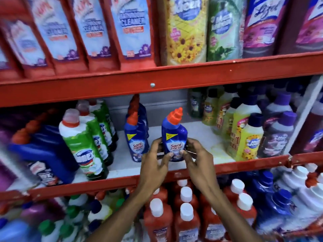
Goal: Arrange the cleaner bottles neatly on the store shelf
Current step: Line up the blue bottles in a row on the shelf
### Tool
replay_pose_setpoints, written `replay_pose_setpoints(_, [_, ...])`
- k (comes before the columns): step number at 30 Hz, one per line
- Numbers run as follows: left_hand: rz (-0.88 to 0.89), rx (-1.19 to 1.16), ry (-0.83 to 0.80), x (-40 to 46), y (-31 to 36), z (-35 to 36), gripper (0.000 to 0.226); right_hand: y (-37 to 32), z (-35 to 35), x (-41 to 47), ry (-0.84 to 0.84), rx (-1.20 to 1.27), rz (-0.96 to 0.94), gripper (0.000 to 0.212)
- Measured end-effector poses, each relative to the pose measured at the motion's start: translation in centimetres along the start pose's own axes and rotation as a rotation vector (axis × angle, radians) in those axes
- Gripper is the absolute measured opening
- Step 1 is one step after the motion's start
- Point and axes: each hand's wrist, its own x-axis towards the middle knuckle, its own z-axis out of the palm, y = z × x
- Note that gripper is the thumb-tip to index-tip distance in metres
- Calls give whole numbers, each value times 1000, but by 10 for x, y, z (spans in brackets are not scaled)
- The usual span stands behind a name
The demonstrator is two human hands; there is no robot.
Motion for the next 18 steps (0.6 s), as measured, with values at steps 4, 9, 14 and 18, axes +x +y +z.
replay_pose_setpoints(4, [-11, 26, 74, -10, -17, -47, 47, -15, 44, -6, -90, 41, -25, 34])
replay_pose_setpoints(9, [-50, 92, 73, -20, -36, -78, 44, -15, 80, -13, -146, 9, -17, 30])
replay_pose_setpoints(14, [-60, 171, 47, -26, -53, -91, 44, -9, 100, -18, -191, -26, 18, 28])
replay_pose_setpoints(18, [-73, 177, 25, -23, -62, -96, 44, -8, 107, -17, -182, -35, 31, 28])
